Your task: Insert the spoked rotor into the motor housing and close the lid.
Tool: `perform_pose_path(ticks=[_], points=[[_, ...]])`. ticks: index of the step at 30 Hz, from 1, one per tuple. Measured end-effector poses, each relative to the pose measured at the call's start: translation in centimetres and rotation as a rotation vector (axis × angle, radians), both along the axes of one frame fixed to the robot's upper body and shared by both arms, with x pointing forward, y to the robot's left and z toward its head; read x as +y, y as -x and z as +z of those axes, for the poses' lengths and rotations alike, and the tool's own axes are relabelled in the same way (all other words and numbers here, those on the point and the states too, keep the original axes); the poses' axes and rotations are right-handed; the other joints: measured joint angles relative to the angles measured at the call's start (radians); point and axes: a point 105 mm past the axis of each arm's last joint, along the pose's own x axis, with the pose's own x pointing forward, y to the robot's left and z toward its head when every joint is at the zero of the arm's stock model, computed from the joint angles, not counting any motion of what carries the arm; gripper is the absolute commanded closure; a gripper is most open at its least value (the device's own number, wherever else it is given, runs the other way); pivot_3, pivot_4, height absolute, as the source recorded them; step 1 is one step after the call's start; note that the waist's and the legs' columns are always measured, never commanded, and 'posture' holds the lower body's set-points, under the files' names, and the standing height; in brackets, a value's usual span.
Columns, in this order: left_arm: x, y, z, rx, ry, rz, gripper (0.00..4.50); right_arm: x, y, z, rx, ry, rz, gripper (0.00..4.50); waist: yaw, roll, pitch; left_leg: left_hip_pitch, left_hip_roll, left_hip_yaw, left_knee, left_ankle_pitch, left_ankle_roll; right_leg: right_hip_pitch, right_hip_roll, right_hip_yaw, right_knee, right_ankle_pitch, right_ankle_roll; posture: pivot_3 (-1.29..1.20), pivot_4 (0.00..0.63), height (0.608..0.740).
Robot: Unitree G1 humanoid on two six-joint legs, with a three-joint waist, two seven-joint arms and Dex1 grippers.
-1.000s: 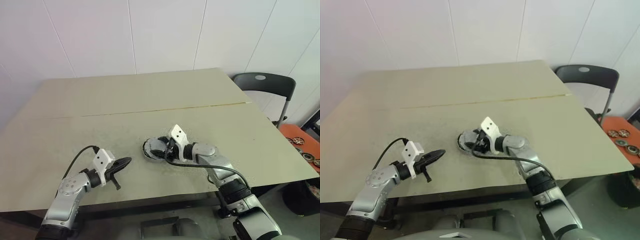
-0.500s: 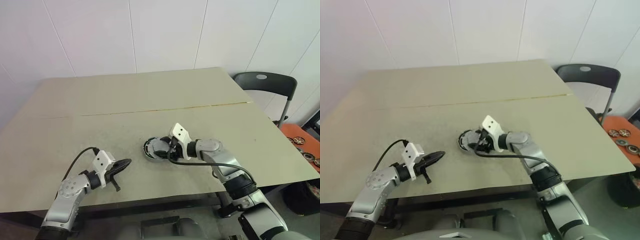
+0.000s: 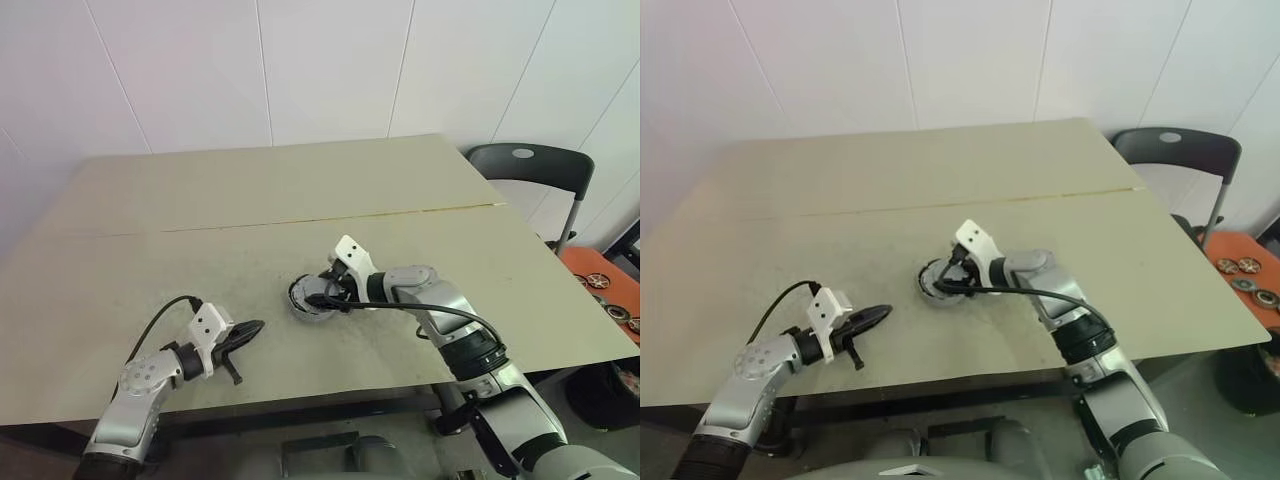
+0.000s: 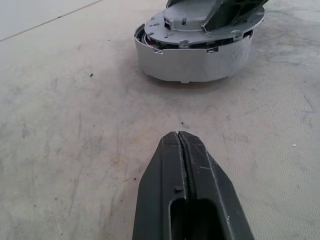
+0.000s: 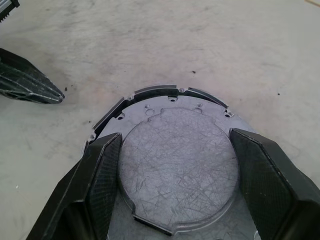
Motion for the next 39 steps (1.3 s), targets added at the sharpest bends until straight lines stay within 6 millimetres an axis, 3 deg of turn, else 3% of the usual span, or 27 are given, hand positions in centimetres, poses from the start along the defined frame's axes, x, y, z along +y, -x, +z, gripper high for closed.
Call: perform_pose_path(ticks=[12,18,23,39], points=[[-0.2,0.0,-0.4,0.012,-0.016,-0.01,4.5,-0.2,-1.3,0.2,-0.005,-0.059,-0.128,1.45,0.001,0.002,0.002,-0.003,0.0,0.0,-0.001,0.0,0.0,-0.003,0.0,0.0,0.0,0.0,0.0,0.0,0.0,0.74],[-0.3,0.0,-0.6,0.017,-0.025,-0.015,4.5,0.3,-0.9,0.6,0.05,-0.137,-0.139,1.45,0.001,0.002,0.002,-0.002,0.0,0.0,-0.005,0.0,0.0,-0.003,0.0,0.0,-0.001,0.0,0.0,0.0,0.0,0.74],[-0.3,0.0,-0.6,0.016,-0.028,-0.017,4.5,-0.2,-0.1,0.6,0.025,-0.108,-0.077,1.45,0.0,0.002,0.002,-0.001,-0.001,0.001,-0.008,0.0,0.0,-0.003,0.0,0.001,-0.003,0.0,0.0,0.0,0.0,0.74],[-0.3,0.0,-0.7,0.012,-0.035,-0.007,4.5,0.4,-0.5,0.0,-0.032,-0.074,-0.119,1.45,0.0,0.002,0.002,0.001,-0.001,0.001,-0.01,0.0,0.0,-0.003,0.001,0.001,-0.003,0.0,0.001,0.0,0.0,0.74]])
